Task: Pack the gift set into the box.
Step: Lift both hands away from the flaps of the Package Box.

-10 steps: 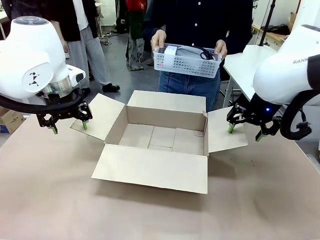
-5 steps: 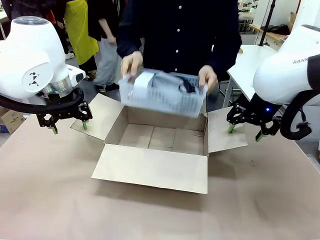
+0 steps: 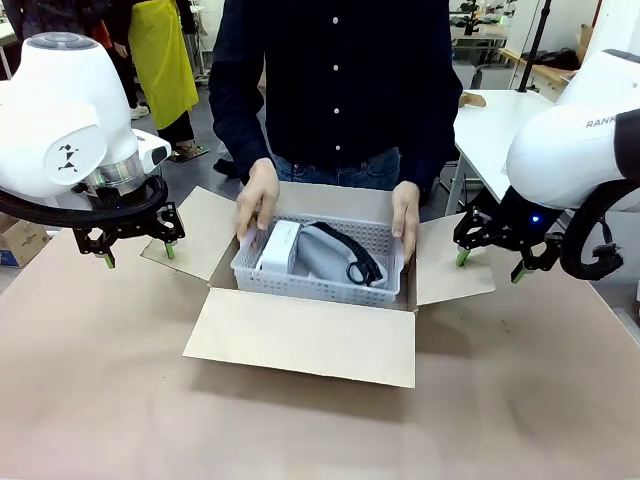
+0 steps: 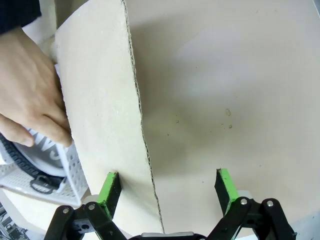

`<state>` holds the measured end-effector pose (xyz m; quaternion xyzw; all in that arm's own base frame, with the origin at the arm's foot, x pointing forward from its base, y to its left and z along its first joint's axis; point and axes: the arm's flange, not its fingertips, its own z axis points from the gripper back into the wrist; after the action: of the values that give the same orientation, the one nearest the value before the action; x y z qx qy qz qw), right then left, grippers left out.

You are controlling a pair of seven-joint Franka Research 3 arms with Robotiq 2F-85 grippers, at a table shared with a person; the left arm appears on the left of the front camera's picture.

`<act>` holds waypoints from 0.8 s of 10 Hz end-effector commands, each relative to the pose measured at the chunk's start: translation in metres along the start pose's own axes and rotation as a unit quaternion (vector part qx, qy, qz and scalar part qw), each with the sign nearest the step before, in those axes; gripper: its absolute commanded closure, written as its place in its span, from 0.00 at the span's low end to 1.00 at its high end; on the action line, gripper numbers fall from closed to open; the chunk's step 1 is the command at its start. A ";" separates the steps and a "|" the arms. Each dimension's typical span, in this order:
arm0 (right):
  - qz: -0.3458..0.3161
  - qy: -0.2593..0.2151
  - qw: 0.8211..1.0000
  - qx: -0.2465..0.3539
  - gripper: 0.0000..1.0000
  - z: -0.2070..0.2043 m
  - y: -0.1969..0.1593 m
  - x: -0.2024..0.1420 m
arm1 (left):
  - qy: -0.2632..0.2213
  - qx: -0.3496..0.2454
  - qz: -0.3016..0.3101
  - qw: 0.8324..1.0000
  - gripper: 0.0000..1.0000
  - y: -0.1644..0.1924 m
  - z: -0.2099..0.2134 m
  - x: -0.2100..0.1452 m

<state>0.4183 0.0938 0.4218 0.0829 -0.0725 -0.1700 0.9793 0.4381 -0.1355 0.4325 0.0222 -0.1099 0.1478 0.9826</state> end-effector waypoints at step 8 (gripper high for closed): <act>-0.002 0.001 1.000 0.000 0.00 0.000 -0.002 -0.001 | -0.006 0.009 0.005 1.000 0.00 0.000 0.002 -0.001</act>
<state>0.4183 0.0938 0.4217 0.0829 -0.0725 -0.1700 0.9793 0.4381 -0.1355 0.4325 0.0222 -0.1099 0.1478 0.9826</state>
